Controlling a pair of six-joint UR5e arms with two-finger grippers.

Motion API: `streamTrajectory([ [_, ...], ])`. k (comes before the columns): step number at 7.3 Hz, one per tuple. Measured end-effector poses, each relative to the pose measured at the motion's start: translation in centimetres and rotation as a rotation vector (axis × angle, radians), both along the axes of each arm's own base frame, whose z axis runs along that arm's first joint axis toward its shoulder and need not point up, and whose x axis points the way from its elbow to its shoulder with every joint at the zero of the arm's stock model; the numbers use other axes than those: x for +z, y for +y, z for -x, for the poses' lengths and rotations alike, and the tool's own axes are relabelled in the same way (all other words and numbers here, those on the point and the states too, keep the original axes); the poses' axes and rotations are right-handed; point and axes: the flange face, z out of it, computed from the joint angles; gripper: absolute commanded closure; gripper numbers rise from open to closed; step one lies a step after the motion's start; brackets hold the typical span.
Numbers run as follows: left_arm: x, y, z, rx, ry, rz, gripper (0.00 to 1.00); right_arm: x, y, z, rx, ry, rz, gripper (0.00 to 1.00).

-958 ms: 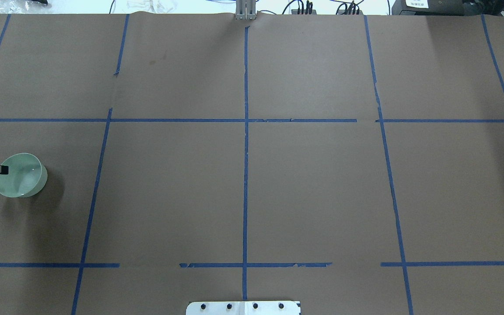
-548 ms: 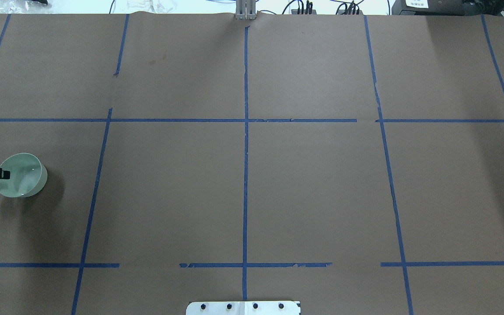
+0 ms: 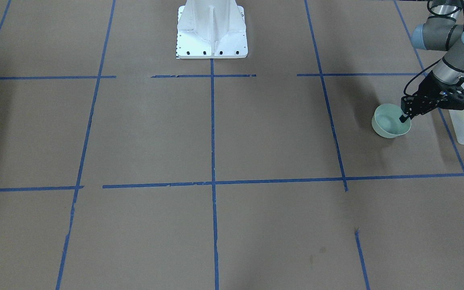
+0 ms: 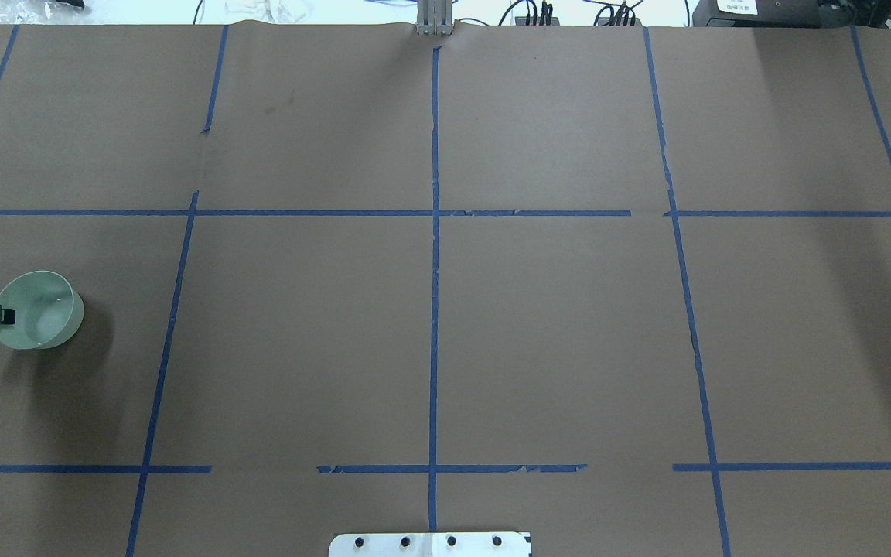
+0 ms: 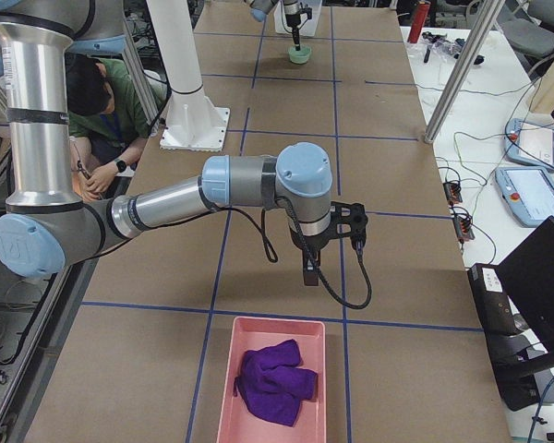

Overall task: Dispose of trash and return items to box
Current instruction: 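Lift the green bowl and carry it toward the clear bin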

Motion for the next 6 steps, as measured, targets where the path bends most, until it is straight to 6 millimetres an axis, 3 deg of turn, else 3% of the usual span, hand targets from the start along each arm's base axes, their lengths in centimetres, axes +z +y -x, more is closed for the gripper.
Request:
streamTrajectory([
  [1, -0.4, 0.1, 0.0, 0.005, 0.007, -0.002, 1.00, -0.1, -0.1, 0.4, -0.007, -0.003, -0.002, 0.00],
  [3, -3.5, 1.1, 0.9, 0.086, 0.099, 0.011, 1.00, -0.2, -0.5, 2.1, -0.035, -0.002, 0.007, 0.00],
  [4, -4.9, 1.3, 2.7, 0.118, 0.160, 0.027, 1.00, 0.1, -0.6, 3.4, -0.045, 0.000, 0.031, 0.00],
  [6, -5.9, 0.8, 6.4, 0.115, 0.204, 0.017, 1.00, 2.5, 0.6, 5.7, -0.073, 0.019, 0.033, 0.00],
])
